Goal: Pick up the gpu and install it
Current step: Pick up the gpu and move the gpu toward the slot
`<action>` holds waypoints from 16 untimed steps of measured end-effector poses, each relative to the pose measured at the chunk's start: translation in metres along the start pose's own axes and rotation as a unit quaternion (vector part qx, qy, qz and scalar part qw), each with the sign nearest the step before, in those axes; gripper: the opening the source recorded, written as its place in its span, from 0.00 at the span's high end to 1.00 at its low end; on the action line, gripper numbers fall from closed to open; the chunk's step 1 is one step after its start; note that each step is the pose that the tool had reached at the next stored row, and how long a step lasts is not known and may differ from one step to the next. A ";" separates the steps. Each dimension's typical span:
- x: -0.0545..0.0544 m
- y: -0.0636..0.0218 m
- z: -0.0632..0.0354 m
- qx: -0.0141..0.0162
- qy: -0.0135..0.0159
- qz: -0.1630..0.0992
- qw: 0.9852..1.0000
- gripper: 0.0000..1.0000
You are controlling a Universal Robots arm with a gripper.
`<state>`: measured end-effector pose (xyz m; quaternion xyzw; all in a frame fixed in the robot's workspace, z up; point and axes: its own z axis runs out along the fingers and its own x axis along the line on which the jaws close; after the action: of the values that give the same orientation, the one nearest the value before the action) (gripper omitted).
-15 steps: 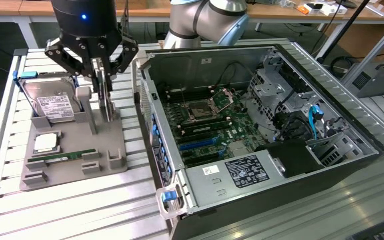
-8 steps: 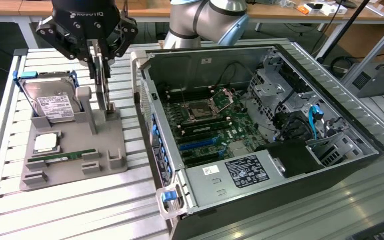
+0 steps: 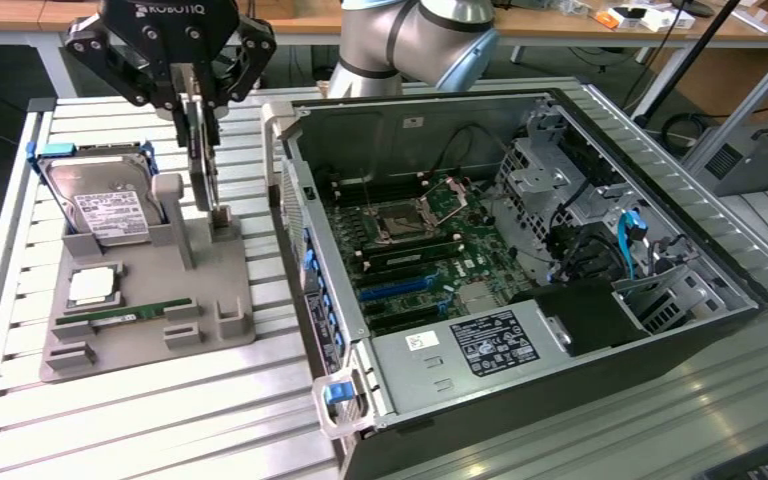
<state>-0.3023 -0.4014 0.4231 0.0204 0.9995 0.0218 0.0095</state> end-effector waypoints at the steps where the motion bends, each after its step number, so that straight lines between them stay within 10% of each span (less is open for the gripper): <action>1: -0.001 0.0000 -0.0001 0.000 0.000 0.000 1.000 0.73; 7: -0.013 0.0005 0.0003 0.000 0.000 0.000 1.000 0.73; 16: -0.063 0.0025 0.0012 0.000 0.000 0.000 1.000 0.73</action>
<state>-0.2389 -0.4014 0.4231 0.0205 0.9995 0.0219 0.0095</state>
